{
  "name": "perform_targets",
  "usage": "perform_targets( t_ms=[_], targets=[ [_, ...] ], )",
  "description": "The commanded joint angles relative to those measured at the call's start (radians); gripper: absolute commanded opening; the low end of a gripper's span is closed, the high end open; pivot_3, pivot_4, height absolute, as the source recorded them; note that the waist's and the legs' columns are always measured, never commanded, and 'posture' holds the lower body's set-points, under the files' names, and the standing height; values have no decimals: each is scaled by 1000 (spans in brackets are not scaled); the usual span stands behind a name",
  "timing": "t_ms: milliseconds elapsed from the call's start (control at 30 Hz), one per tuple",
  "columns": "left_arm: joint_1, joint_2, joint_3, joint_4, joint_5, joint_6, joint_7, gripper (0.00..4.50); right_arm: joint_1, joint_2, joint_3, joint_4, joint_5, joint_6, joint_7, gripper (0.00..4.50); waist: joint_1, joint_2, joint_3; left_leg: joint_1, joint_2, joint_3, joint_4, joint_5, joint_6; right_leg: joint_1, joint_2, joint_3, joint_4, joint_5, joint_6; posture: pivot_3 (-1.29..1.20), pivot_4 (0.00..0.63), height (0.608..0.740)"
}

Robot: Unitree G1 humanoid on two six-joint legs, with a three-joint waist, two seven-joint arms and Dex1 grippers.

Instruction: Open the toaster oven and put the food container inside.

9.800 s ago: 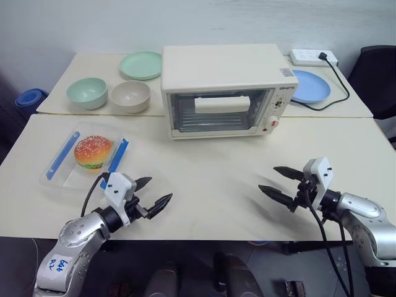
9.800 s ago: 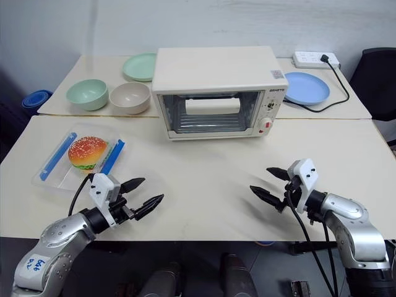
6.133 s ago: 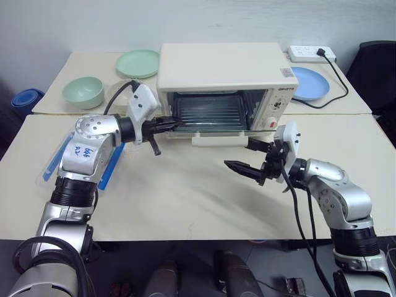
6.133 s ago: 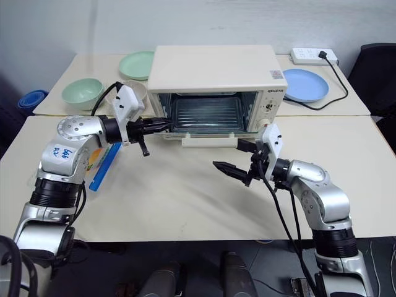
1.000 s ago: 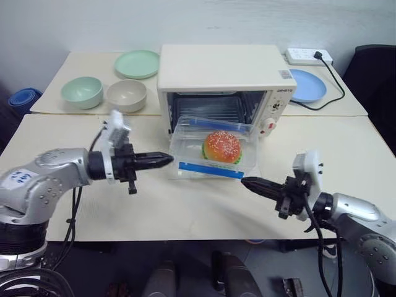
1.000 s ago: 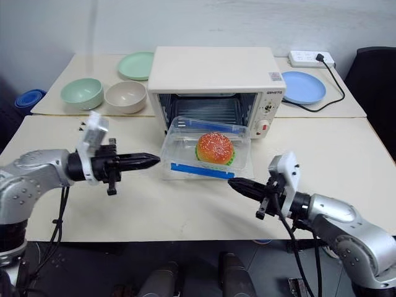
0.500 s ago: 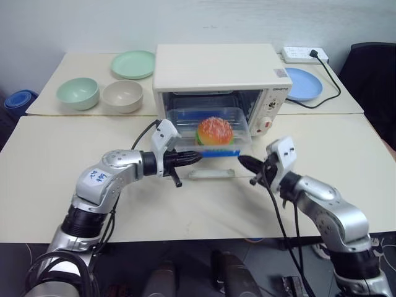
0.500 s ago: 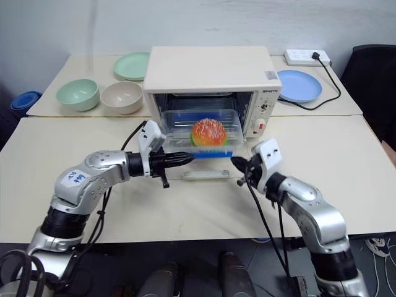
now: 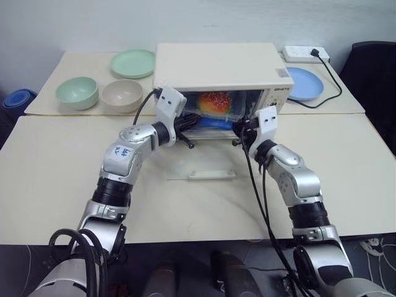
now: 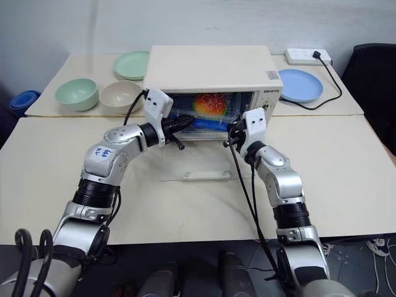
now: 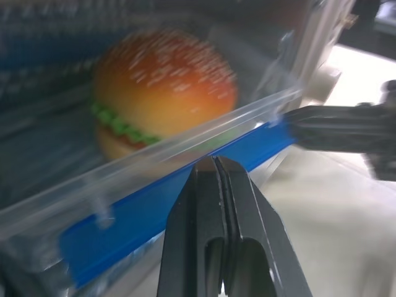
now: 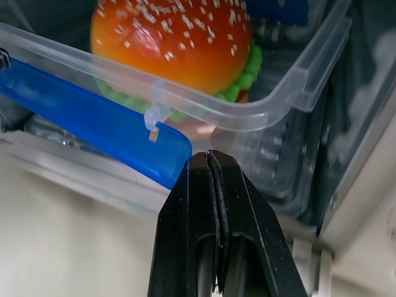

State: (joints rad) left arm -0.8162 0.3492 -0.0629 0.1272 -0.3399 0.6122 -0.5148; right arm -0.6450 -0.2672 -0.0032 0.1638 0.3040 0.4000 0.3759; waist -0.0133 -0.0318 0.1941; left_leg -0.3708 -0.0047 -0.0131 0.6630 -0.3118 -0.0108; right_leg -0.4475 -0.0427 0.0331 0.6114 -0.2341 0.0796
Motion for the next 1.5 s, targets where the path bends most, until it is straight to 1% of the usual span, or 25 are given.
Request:
perform_targets(
  t_ms=[33, 133, 167, 233, 267, 333, 400, 500, 567, 600, 667, 700, 800, 933, 1000, 1100, 1167, 1267, 1333, 1367, 1400, 1500],
  targets=[
    [39, 62, 93, -160, -100, 81, -62, 0, 36, -44, -24, -115, 29, 28, 56, 37, -8, 0, 0, -1, 0, 0, 0, 0, 0, -1, 0, 1, 0, 0, 0, 0, 150, 740],
    [95, 147, 166, -271, -186, 173, -113, 0, 118, -97, -51, -273, 99, 116, 110, 37, -15, 0, 0, -3, 0, -1, -1, -1, 0, -2, -1, 2, -1, 0, 0, 0, 150, 740],
    [130, 209, 219, -317, -243, 218, -163, 0, 172, -128, -77, -365, 153, 172, 126, 37, -16, 0, 0, -3, 0, -1, -1, -1, 0, -2, -1, 2, -1, 0, 0, 0, 150, 740],
    [199, 328, 311, -386, -339, 281, -261, 375, 274, -180, -129, -528, 255, 278, 144, 0, -18, 1, 0, -3, 1, -1, -1, -1, 0, -2, -1, 2, -1, -1, -1, 0, 150, 740],
    [225, 372, 339, -407, -370, 295, -294, 550, 313, -199, -147, -583, 291, 315, 146, 0, -18, 1, 1, -2, 1, -1, -2, -1, 0, -3, 0, 2, -1, -1, -2, 0, 150, 740],
    [277, 468, 398, -430, -417, 316, -365, 1121, 419, -255, -178, -696, 367, 387, 171, 0, -15, 1, 1, -1, 2, -2, -2, -2, 0, -1, 0, 1, -1, -2, -3, 0, 150, 740],
    [321, 544, 441, -434, -438, 322, -417, 1709, 519, -306, -193, -779, 416, 434, 196, 0, -13, 1, 1, 3, 1, -2, -2, -2, 0, 2, -1, 0, -4, -3, -4, 0, 150, 740],
    [378, 625, 460, -426, -417, 281, -476, 2616, 611, -353, -194, -832, 449, 469, 209, 0, -12, 1, 1, 4, 0, -3, 0, -1, 1, 4, 0, 0, -4, -4, -5, 0, 150, 740],
    [430, 675, 440, -411, -346, 195, -517, 3198, 656, -361, -167, -831, 411, 450, 198, 0, -13, 1, 1, 5, 0, 0, 1, 1, 2, 5, 1, 0, -5, -5, -7, 0, 150, 740],
    [438, 684, 439, -402, -339, 178, -524, 3540, 667, -354, -150, -816, 388, 436, 186, 0, -13, 1, 1, 5, 0, 1, 1, 1, 2, 5, 1, 0, -5, -8, -11, 0, 150, 740],
    [428, 689, 445, -395, -356, 180, -523, 4113, 664, -323, -114, -762, 335, 404, 150, 0, -14, 0, 0, 5, 0, 2, 1, 1, 2, 4, 2, 1, -5, -8, -13, 0, 150, 740],
    [422, 689, 445, -395, -361, 179, -523, 4482, 657, -309, -99, -733, 310, 385, 138, 0, -15, 0, 0, 5, 0, 2, 1, 1, 2, 4, 2, 1, -5, -8, -12, 0, 150, 740],
    [411, 691, 439, -399, -361, 173, -521, 4482, 622, -262, -58, -641, 251, 333, 123, 0, -16, 0, 0, 5, 1, 2, 0, 1, 2, 3, 3, 1, -3, -5, -6, 0, 150, 740],
    [384, 687, 421, -395, -333, 147, -491, 4482, 530, -187, -29, -478, 182, 256, 96, 0, -16, 0, 0, 5, 1, 1, 0, 0, 1, 2, 2, 1, -1, -4, -5, 0, 150, 740],
    [372, 685, 414, -391, -333, 146, -484, 4482, 480, -163, -41, -443, 177, 237, 95, 0, -16, 0, 0, 5, 0, 1, 0, 0, 1, 2, 2, 1, -1, -4, -5, 0, 150, 740],
    [370, 680, 407, -391, -332, 139, -477, 4482, 415, -147, -104, -479, 254, 251, 117, 0, -16, 1, 1, 4, 0, 1, 0, 0, 1, 1, 1, 1, 0, -4, -4, 0, 150, 740],
    [373, 676, 404, -391, -329, 132, -472, 4482, 352, -144, -181, -514, 361, 291, 115, 0, -16, 1, 1, 4, 1, 0, 0, -1, 1, 1, 1, 1, 0, -3, -4, 0, 150, 740],
    [379, 670, 410, -393, -332, 130, -462, 4482, 276, -210, -274, -561, 513, 372, 155, 0, -15, 2, 2, 3, 1, 0, 0, -1, 1, 1, 0, 1, 0, -3, -4, 0, 150, 740],
    [385, 675, 418, -387, -333, 128, -465, 4500, 247, -307, -310, -576, 577, 437, 209, 399, -14, 2, 2, 3, 1, -2, 0, -1, 1, 1, -1, 1, 0, -3, -4, 0, 150, 740],
    [388, 680, 423, -381, -332, 126, -468, 4500, 245, -374, -324, -576, 600, 464, 258, 640, -12, 2, 2, 3, 1, -2, 0, -1, 1, 1, -1, 0, -1, -3, -4, 0, 150, 740],
    [390, 684, 427, -375, -330, 123, -472, 4500, 243, -436, -339, -572, 619, 484, 303, 937, -11, 2, 2, 3, 1, -3, -1, -1, 2, 2, -1, -1, -1, -4, -4, 0, 150, 740],
    [393, 697, 438, -365, -333, 120, -483, 4500, 237, -572, -374, -534, 651, 519, 398, 1963, -11, 3, 2, 2, 0, -2, -1, -1, 2, 2, -1, -1, -3, -4, -4, 0, 150, 740]
  ],
)
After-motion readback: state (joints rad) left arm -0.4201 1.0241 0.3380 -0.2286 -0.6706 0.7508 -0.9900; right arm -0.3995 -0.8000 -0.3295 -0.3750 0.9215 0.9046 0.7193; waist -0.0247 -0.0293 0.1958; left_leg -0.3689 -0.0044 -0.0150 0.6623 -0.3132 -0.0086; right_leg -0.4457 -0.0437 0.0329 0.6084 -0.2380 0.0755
